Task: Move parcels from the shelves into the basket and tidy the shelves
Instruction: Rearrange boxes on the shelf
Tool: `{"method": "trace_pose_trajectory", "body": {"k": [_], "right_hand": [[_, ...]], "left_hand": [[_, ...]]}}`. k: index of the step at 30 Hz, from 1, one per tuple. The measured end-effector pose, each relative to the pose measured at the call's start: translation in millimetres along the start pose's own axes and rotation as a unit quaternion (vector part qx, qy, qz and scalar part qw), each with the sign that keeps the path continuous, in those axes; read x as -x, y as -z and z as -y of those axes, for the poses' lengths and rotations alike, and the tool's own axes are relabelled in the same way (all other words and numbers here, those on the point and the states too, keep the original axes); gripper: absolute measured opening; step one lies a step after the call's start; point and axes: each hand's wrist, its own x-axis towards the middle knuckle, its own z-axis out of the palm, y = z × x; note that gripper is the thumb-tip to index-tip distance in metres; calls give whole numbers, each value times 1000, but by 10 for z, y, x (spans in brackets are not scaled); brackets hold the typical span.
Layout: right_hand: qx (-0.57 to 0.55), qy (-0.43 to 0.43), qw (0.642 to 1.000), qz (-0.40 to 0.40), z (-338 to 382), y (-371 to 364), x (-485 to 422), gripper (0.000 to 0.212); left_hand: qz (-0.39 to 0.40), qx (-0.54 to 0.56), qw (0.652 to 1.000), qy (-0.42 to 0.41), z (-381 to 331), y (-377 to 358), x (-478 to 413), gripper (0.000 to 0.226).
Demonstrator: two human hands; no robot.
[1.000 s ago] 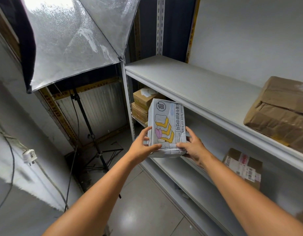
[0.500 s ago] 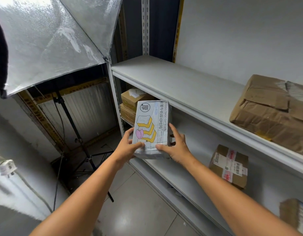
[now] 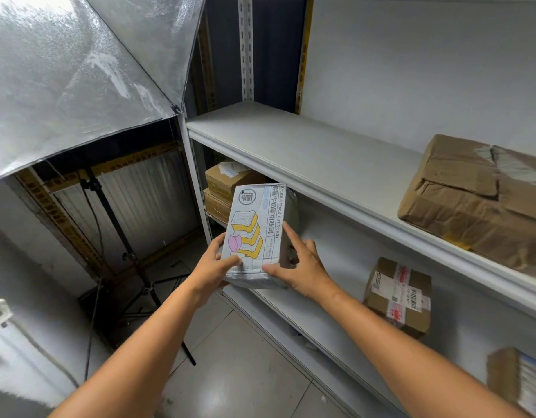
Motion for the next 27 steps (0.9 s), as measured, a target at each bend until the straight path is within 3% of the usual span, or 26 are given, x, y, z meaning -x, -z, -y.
{"method": "trace_pose_trajectory", "body": {"k": [4, 10, 15, 27], "right_hand": [[50, 14, 999, -2, -25, -65, 56, 93], [-11, -34, 999, -34, -166, 37, 63, 99], [-16, -94, 994, -55, -301, 96, 126, 72], [-59, -92, 992, -56, -281, 201, 226, 78]], "left_hand": [[20, -11, 1000, 12, 8, 7, -16, 69], [34, 15, 998, 44, 80, -136, 20, 74], [45, 21, 997, 57, 130, -276, -8, 78], [36, 28, 996, 73, 126, -444, -111, 75]]}}
